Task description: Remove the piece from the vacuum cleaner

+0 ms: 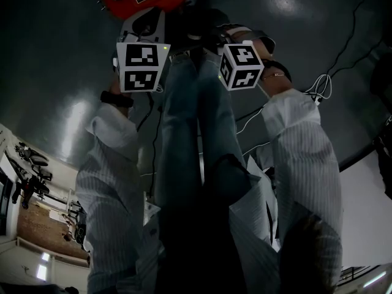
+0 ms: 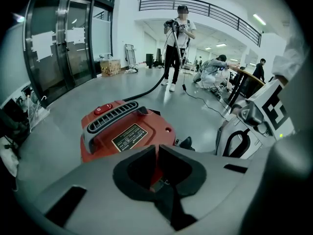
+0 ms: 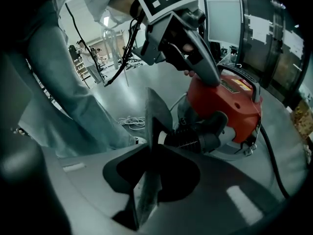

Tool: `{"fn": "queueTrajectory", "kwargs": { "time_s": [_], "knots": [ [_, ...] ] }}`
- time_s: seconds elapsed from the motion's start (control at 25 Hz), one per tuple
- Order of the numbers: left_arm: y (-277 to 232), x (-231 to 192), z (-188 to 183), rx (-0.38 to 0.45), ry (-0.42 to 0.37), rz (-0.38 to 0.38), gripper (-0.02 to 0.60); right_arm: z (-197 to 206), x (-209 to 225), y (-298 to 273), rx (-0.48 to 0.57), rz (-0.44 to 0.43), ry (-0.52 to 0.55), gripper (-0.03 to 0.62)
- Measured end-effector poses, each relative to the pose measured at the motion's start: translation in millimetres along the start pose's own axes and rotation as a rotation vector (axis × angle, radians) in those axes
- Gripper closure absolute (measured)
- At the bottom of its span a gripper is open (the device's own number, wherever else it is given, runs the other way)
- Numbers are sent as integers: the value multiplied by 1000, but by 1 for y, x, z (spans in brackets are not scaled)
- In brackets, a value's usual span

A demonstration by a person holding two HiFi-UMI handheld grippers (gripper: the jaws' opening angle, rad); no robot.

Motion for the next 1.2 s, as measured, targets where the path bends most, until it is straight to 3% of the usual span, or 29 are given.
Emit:
{"fn": "queueTrajectory", "kwargs": {
  "time_s": [0.12, 0.2, 0.44, 0.6, 0.72, 0.8, 0.96, 1.04, 1.2],
  "knots": [
    [-1, -1, -1, -1, 10, 2, 555, 4, -23, -6, -24, -115, 30, 568],
    [-1, -3, -1, 0, 24, 3, 555, 7, -46, -9, -13, -140, -35, 568],
    [16, 9, -8, -37, 73, 10, 557, 18, -56, 21, 149, -43, -538, 568],
    [75, 24, -32, 46, 158, -16, 577, 9, -60, 74, 264, 42, -725, 568],
    [127, 37, -67, 78, 188, 40, 577, -12, -51, 132, 356, 125, -815, 568],
    [169, 47, -92, 96, 215, 65, 577, -35, -52, 177, 420, 164, -867, 566],
    [265, 68, -145, 183, 233, 12, 578, -92, -71, 268, 533, 201, -942, 551],
    [310, 81, -175, 233, 220, -9, 577, -124, -82, 313, 579, 227, -932, 548],
    [390, 100, -228, 360, 163, -63, 578, -177, -100, 403, 668, 359, -828, 549]
  ]
}}
Point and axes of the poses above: the fingertips, and each gripper's own axes: y backward along the fingers, x to its right, z out of its underside, the point moved 7 cm from there along y, backward along the fingers, and after that the axes turned 1 degree about x, right-handed, at the moved point
